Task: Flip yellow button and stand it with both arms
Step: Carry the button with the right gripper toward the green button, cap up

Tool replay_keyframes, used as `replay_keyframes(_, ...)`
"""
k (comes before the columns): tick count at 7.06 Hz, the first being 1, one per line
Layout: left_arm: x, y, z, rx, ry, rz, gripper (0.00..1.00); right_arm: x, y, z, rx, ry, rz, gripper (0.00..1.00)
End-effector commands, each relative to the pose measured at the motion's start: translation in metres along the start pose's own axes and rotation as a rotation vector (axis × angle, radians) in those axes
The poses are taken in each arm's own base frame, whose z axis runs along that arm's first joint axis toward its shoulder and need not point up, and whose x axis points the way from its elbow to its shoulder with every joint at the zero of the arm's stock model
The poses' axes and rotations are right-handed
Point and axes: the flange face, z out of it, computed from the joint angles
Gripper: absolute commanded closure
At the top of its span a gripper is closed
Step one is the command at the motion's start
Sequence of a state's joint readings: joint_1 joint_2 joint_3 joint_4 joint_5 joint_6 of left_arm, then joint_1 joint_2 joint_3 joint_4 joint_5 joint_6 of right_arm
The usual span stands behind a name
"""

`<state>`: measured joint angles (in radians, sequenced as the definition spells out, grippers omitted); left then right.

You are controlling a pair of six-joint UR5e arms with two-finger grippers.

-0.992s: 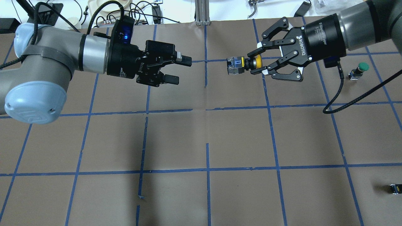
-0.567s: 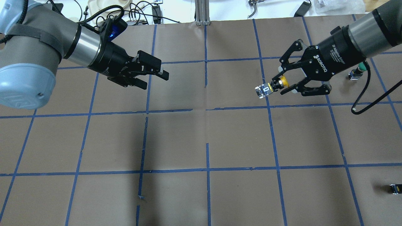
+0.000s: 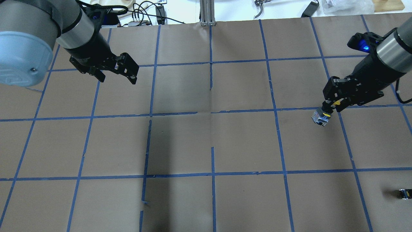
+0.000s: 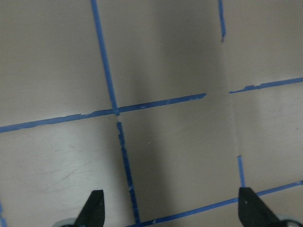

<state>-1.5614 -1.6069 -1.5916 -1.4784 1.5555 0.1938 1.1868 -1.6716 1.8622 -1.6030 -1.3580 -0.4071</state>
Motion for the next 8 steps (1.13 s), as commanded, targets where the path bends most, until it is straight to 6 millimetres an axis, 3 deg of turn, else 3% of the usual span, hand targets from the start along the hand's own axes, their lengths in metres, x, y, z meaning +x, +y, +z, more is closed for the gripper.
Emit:
replay_keyframes(1, 0.005, -0.015, -0.044, -0.046, -0.079, 0.034, 0.00, 0.069, 0.008, 0.013, 0.072, 0.056, -0.311, 0.77)
replay_keyframes(2, 0.005, -0.006, -0.055, -0.037, -0.115, 0.039, 0.00, 0.095, 0.012, 0.017, 0.106, 0.102, -0.469, 0.77)
replay_keyframes(4, 0.000, 0.007, -0.058, -0.019, -0.142, 0.021, 0.00, 0.144, 0.028, 0.020, 0.128, 0.162, -0.773, 0.77)
replay_keyframes(5, 0.002, 0.009, -0.066, 0.018, -0.141, 0.031, 0.00, 0.173, 0.041, 0.017, 0.142, 0.169, -0.861, 0.77)
replay_keyframes(6, 0.004, 0.007, -0.060, 0.017, -0.138, 0.037, 0.00, 0.195, 0.048, 0.011, 0.151, 0.211, -0.931, 0.77)
replay_keyframes(7, 0.008, 0.006, -0.059, 0.047, -0.131, 0.020, 0.00, 0.204, 0.042, 0.015, 0.162, 0.229, -1.032, 0.77)
replay_keyframes(8, 0.010, 0.005, -0.063, 0.065, -0.097, 0.010, 0.00, 0.221, 0.029, 0.031, 0.193, 0.223, -1.098, 0.77)
